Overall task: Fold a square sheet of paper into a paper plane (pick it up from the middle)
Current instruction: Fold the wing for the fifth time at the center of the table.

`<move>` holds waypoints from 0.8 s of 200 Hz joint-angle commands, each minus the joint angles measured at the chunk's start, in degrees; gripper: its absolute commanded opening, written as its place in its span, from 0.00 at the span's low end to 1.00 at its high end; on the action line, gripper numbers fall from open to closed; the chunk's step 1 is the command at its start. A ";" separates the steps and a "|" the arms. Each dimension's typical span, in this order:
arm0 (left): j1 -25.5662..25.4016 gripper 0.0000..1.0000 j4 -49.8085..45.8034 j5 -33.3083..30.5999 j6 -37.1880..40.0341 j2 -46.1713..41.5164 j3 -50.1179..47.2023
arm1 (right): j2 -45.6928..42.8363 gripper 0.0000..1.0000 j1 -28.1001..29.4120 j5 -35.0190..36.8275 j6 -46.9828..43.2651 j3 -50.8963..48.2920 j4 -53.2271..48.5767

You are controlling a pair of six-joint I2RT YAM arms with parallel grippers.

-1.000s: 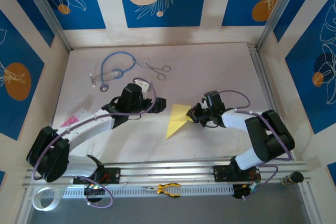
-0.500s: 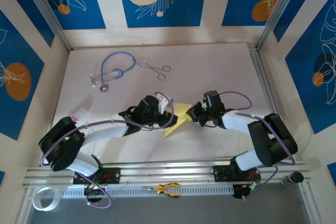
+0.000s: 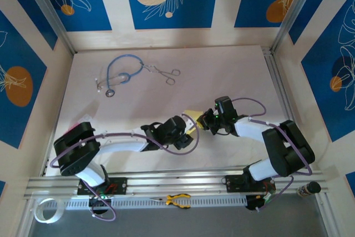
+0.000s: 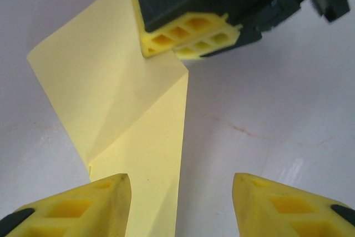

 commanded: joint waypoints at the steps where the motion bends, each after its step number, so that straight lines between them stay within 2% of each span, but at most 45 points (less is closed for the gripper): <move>1: -1.47 0.54 -4.69 -3.65 3.00 1.94 3.54 | -1.62 0.00 0.25 0.80 1.14 0.48 -1.74; 27: -3.62 0.58 -6.43 -6.89 4.07 4.09 4.77 | -1.55 0.00 0.12 0.53 1.41 0.57 -1.63; 66: -4.88 0.58 -8.39 -11.30 4.41 7.37 7.16 | -1.47 0.00 -0.08 -0.07 1.95 0.39 -1.15; 118: -5.20 0.52 -10.62 -16.00 4.92 10.90 10.30 | -1.57 0.00 -0.48 -0.59 2.02 0.33 -1.47; 160: -5.33 0.47 -11.52 -17.21 5.29 11.35 10.41 | -2.12 0.00 -0.65 -0.49 2.23 0.13 -1.61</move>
